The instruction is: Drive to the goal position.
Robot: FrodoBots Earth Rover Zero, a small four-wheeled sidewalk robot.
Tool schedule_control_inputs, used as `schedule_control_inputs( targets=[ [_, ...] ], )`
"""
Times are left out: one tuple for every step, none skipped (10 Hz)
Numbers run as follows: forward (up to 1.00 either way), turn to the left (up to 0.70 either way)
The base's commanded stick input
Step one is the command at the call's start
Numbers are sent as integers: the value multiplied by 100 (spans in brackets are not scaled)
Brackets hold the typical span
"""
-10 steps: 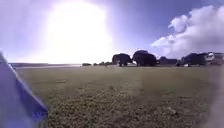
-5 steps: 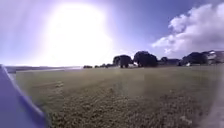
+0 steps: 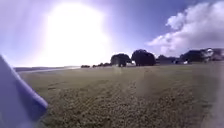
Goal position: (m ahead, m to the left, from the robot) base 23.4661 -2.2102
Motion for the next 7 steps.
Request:
schedule_control_inputs(
  targets=[
    [70, 0],
    [70, 0],
    [70, 0],
    [70, 0],
    [70, 0],
    [70, 0],
    [70, 0]
  ],
)
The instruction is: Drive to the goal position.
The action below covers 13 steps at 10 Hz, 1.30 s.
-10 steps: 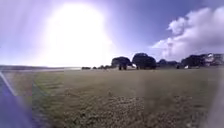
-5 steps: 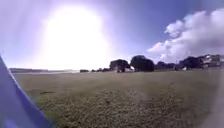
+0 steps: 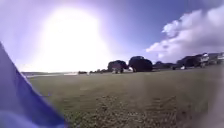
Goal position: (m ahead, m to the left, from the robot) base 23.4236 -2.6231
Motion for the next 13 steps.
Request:
schedule_control_inputs(
  targets=[
    [70, 0],
    [70, 0],
    [70, 0],
    [70, 0],
    [70, 0],
    [70, 0],
    [70, 0],
    [70, 0],
    [70, 0],
    [70, 0],
    [70, 0],
    [70, 0],
    [70, 0]
  ],
)
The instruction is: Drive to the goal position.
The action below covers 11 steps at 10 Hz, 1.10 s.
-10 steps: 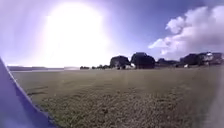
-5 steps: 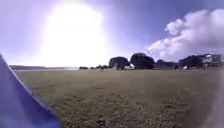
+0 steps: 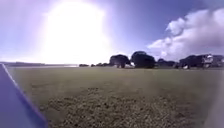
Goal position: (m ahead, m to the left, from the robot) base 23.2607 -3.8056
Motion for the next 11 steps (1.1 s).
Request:
schedule_control_inputs(
  targets=[
    [70, 0],
    [70, 0],
    [70, 0],
    [70, 0],
    [70, 0],
    [70, 0],
    [70, 0],
    [70, 0],
    [70, 0],
    [70, 0],
    [70, 0]
  ],
)
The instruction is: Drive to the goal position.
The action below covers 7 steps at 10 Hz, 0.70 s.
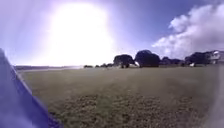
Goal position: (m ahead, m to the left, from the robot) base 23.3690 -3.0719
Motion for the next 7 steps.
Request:
schedule_control_inputs(
  targets=[
    [70, 0],
    [70, 0],
    [70, 0],
    [70, 0],
    [70, 0],
    [70, 0],
    [70, 0]
  ],
)
